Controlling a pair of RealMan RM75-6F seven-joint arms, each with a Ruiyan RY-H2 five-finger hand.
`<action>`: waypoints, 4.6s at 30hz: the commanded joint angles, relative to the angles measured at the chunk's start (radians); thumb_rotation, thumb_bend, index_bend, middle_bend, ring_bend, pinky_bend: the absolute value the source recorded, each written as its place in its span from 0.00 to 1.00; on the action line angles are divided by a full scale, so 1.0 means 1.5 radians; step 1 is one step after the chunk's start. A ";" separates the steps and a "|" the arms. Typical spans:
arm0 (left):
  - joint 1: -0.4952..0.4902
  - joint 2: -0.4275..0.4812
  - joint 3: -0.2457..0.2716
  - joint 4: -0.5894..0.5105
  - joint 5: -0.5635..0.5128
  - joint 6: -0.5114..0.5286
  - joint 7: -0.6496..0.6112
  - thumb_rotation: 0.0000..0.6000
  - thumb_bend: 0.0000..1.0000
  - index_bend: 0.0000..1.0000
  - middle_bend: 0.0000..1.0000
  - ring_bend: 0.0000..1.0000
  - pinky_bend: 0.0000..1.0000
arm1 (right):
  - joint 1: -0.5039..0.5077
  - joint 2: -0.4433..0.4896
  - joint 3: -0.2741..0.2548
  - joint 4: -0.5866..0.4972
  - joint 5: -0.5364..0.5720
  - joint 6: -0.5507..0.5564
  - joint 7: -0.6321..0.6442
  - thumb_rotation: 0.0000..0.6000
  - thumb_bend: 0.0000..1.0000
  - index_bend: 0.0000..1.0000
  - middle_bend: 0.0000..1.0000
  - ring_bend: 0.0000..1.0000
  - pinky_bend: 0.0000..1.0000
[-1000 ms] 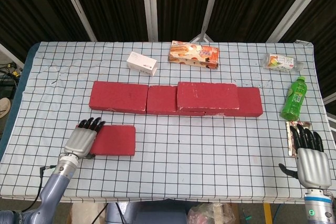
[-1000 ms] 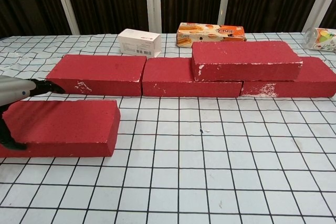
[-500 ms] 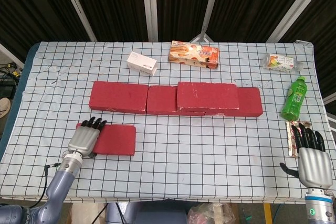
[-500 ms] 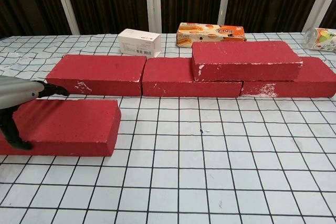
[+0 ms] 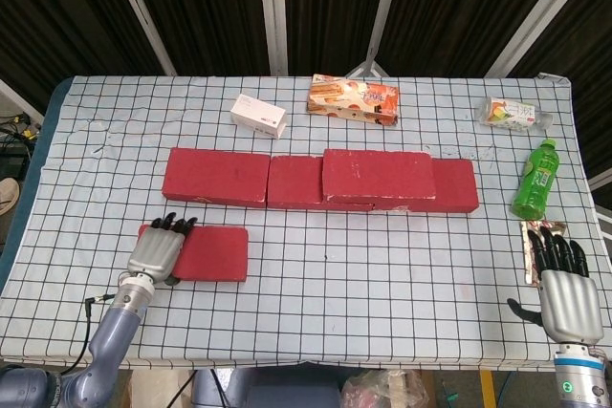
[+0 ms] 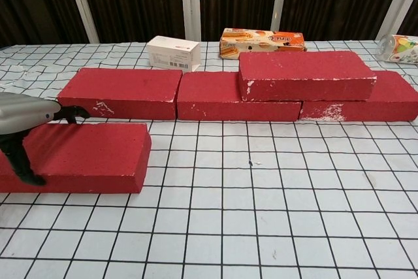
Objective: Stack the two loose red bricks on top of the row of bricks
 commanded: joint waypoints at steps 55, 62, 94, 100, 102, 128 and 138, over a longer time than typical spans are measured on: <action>-0.365 -0.008 -0.163 0.298 -0.361 -0.264 0.009 1.00 0.00 0.21 0.18 0.07 0.14 | -0.009 -0.012 0.030 0.012 0.030 0.016 -0.031 1.00 0.15 0.00 0.00 0.00 0.00; -0.395 -0.024 -0.140 0.319 -0.355 -0.264 0.005 1.00 0.00 0.21 0.18 0.07 0.14 | -0.008 -0.015 0.031 0.013 0.036 0.012 -0.038 1.00 0.15 0.00 0.00 0.00 0.00; -0.456 -0.096 -0.103 0.374 -0.395 -0.230 -0.006 1.00 0.00 0.21 0.18 0.07 0.14 | -0.010 -0.011 0.037 0.015 0.043 0.009 -0.026 1.00 0.15 0.00 0.00 0.00 0.00; -0.464 -0.104 -0.102 0.378 -0.403 -0.228 0.000 1.00 0.00 0.21 0.18 0.07 0.14 | -0.011 -0.010 0.038 0.016 0.046 0.008 -0.025 1.00 0.15 0.00 0.00 0.00 0.00; -0.465 -0.107 -0.102 0.380 -0.404 -0.227 0.001 1.00 0.00 0.21 0.18 0.07 0.14 | -0.011 -0.011 0.039 0.016 0.046 0.009 -0.024 1.00 0.15 0.00 0.00 0.00 0.00; -0.472 -0.116 -0.108 0.391 -0.412 -0.216 0.008 1.00 0.00 0.21 0.18 0.07 0.14 | -0.008 -0.015 0.039 0.018 0.053 0.004 -0.032 1.00 0.15 0.00 0.00 0.00 0.00; -0.474 -0.124 -0.109 0.397 -0.418 -0.214 0.014 1.00 0.00 0.20 0.18 0.07 0.14 | -0.008 -0.015 0.039 0.018 0.054 0.003 -0.032 1.00 0.15 0.00 0.00 0.00 0.00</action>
